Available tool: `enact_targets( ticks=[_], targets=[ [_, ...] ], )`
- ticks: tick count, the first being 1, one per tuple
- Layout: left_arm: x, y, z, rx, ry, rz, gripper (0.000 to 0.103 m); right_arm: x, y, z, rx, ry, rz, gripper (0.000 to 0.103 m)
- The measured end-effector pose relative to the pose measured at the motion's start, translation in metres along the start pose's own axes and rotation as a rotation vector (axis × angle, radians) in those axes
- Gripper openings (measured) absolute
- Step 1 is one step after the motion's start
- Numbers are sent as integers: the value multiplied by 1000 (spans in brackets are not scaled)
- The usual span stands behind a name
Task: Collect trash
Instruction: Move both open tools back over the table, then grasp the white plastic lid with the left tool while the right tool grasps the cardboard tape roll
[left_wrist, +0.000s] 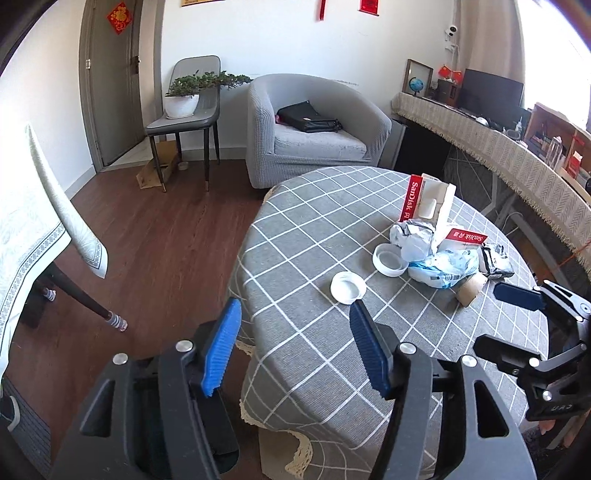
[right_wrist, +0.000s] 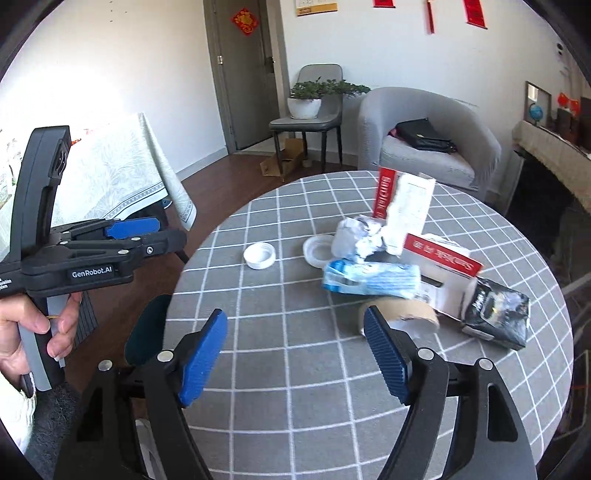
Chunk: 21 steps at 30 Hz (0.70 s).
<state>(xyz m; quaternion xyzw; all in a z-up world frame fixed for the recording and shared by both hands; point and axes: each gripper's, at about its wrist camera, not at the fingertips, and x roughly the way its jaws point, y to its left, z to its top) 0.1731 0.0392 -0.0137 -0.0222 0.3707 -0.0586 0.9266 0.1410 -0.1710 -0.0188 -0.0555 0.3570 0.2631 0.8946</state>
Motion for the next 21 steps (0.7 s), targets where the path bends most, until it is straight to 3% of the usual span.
enact_targets(
  ticks=[13, 19, 21],
  targets=[
    [61, -32, 5, 18, 60, -30, 62, -8, -59, -24, 85, 18, -52, 89],
    [74, -36, 7, 16, 70, -24, 49, -7, -70, -29, 104, 35, -57, 89],
    [76, -35, 8, 6, 67, -29, 39, -3, -71, -28, 119, 41, -38, 89]
  ],
)
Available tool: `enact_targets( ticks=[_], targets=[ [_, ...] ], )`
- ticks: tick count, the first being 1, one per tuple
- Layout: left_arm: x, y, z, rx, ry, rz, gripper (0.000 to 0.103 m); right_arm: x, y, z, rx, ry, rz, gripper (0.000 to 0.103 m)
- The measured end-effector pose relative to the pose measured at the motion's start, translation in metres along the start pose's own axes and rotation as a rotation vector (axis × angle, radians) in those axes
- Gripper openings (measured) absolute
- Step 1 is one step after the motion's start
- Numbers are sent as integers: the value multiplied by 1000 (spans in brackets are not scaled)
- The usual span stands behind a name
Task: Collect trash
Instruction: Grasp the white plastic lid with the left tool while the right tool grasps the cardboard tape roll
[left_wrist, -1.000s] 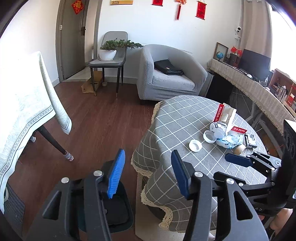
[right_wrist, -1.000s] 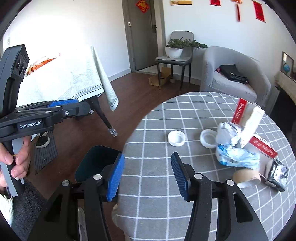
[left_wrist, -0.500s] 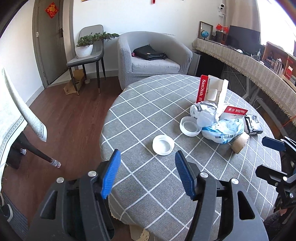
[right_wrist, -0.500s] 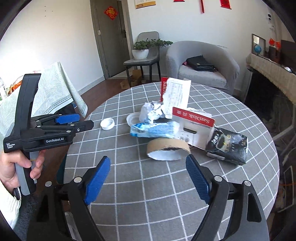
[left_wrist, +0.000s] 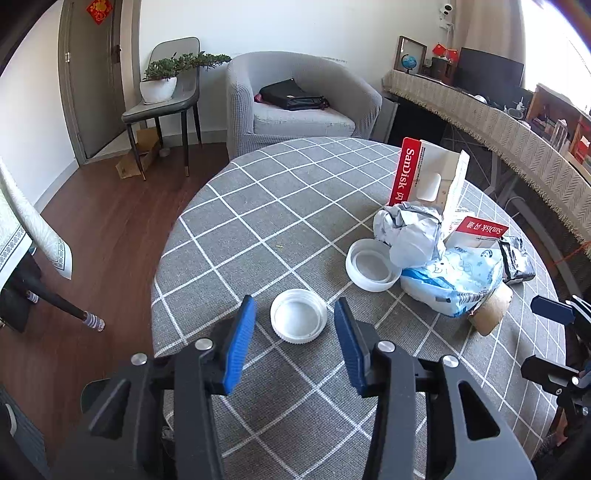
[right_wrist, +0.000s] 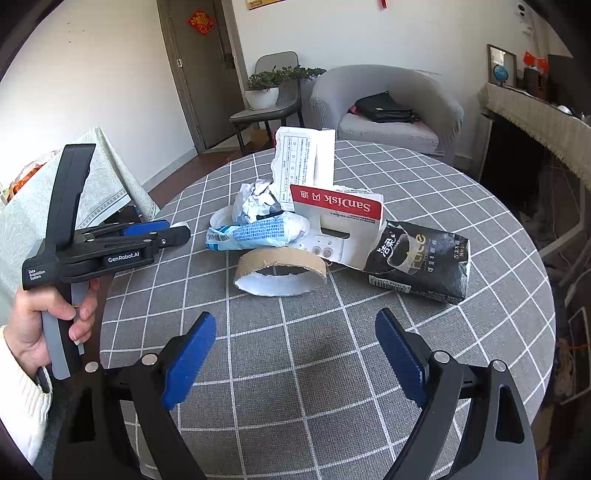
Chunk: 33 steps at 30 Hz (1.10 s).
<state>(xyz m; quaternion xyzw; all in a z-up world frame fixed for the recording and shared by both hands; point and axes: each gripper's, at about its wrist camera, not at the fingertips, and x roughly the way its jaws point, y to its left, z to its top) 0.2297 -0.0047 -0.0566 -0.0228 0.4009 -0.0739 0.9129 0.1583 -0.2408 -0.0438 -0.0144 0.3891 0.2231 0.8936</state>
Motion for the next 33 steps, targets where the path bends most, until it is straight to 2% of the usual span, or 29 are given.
enact_targets(
  ticks=[2, 12, 23, 25, 26, 29, 33],
  targets=[
    [1, 0, 1, -4, -5, 0, 34, 4, 2, 2, -8, 9, 3, 89],
    [-17, 9, -2, -7, -25, -24, 33, 25, 14, 18, -10, 39, 19, 89],
    [-44, 45, -13, -26, -37, -5, 33, 41, 21, 29, 15, 45, -73, 89],
    [-49, 53, -15, -33, -37, 1, 33, 46, 20, 29, 25, 60, -86, 83],
    [-52, 57, -15, -38, -38, 5, 33, 48, 21, 29, 27, 69, -86, 75],
    [-62, 70, -18, -56, -44, 5, 33, 50, 28, 28, 12, 84, -122, 64],
    [-73, 84, -23, -68, -45, 18, 33, 44, 38, 30, 11, 85, -116, 64]
  ],
)
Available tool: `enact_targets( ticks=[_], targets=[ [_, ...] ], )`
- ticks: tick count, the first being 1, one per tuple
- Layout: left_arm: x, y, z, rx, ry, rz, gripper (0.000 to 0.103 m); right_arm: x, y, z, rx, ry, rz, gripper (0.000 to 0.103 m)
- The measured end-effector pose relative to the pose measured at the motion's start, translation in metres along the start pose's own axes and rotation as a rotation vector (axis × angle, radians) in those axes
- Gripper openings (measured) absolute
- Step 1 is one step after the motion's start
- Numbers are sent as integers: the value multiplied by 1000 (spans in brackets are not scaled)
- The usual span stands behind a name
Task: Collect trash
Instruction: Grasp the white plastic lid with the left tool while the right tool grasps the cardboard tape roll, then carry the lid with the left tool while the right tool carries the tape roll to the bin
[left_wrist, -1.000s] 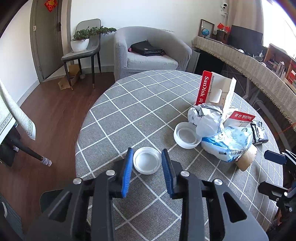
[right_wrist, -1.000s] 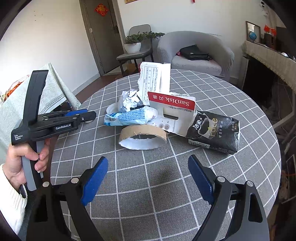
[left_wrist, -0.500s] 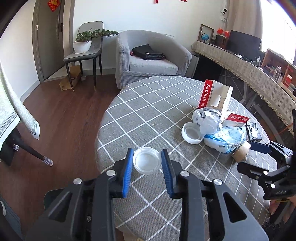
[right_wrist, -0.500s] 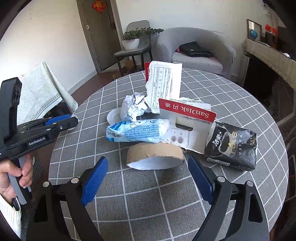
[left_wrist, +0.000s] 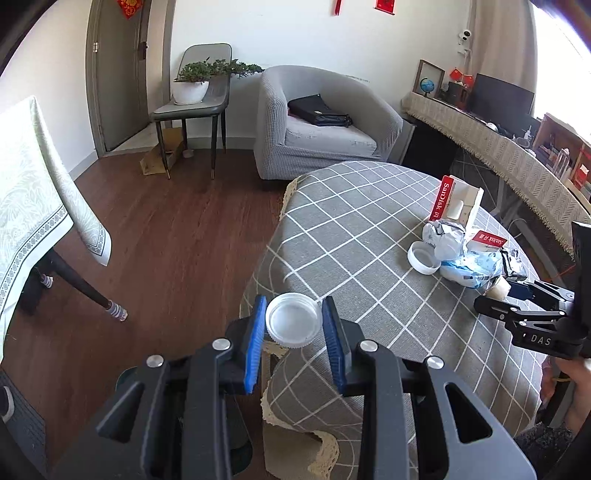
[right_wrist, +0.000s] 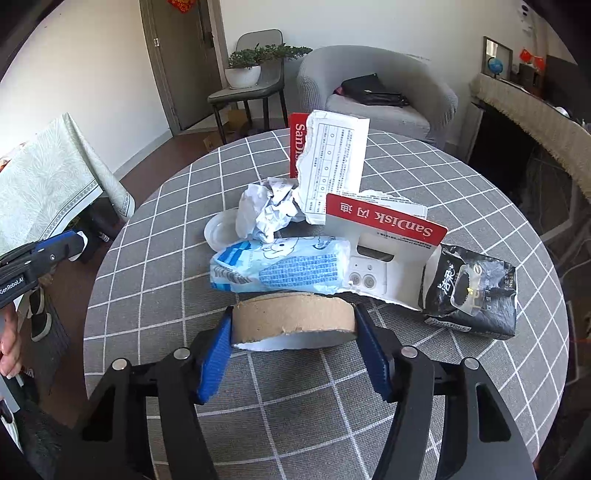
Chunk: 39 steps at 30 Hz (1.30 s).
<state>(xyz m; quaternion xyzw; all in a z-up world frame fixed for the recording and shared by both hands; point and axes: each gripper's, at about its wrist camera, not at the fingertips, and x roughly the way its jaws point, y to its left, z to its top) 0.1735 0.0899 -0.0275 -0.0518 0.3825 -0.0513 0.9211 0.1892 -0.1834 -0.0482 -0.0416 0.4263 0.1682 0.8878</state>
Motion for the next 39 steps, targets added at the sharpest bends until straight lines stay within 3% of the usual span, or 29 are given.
enact_targets(
  ticks=[8, 20, 31, 39],
  targets=[
    [-19, 31, -10, -26, 0, 27, 33, -9, 27, 5, -1, 0, 76, 64],
    [-32, 86, -43, -68, 51, 127, 33, -12, 103, 22, -90, -35, 207, 64],
    [-19, 146, -90, -129, 155, 198, 33, 6, 174, 24, -166, -5, 303, 64],
    [-5, 187, -124, -203, 243, 184, 33, 29, 232, 22, -218, 37, 374, 64]
  ],
)
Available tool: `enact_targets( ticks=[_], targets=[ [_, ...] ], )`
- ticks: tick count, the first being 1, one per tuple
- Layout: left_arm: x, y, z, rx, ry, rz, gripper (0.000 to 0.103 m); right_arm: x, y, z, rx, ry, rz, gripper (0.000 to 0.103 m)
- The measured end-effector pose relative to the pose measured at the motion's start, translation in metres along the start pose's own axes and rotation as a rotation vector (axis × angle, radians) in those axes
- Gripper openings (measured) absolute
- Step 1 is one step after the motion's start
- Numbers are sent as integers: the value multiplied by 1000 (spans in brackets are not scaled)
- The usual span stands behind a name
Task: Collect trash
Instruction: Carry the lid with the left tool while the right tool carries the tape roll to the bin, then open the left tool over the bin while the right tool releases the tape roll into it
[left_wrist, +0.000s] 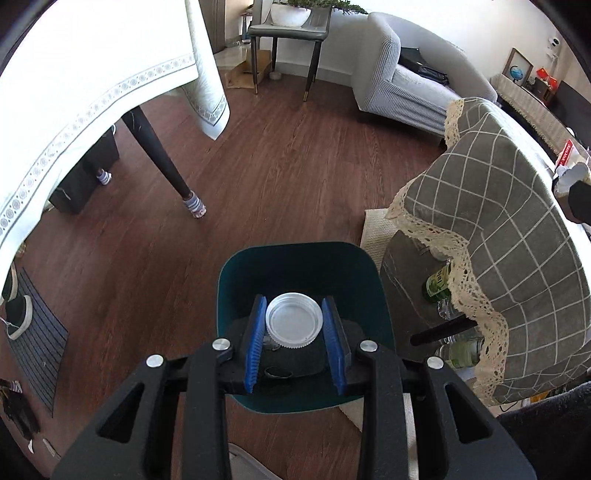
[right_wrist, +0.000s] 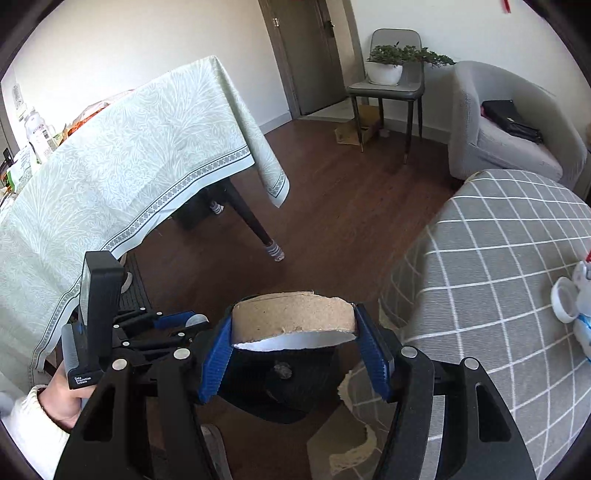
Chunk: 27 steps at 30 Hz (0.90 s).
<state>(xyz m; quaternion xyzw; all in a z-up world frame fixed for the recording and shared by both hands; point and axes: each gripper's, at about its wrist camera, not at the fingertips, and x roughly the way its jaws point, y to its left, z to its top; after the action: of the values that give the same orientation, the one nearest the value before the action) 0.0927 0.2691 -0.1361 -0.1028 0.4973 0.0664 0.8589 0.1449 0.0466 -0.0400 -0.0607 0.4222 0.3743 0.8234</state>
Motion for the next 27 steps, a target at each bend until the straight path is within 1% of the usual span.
enact_targets(
  ticks=[6, 16, 17, 18, 23, 27],
  targets=[
    [18, 18, -12, -23, 59, 13, 33, 28, 19, 3, -15, 43, 33, 64],
    [36, 26, -25, -7, 125, 13, 35, 70, 37, -3, -35, 121, 35, 64],
    [35, 27, -26, -5, 125, 11, 38, 73, 38, -4, -34, 128, 34, 64],
    [35, 28, -27, -4, 123, 10, 43, 76, 39, -5, -33, 134, 33, 64],
    [27, 34, -27, -18, 104, 10, 51, 87, 42, -8, -32, 157, 25, 64],
    [17, 41, -26, -34, 80, 10, 55, 95, 46, -11, -33, 176, 22, 64]
  ],
)
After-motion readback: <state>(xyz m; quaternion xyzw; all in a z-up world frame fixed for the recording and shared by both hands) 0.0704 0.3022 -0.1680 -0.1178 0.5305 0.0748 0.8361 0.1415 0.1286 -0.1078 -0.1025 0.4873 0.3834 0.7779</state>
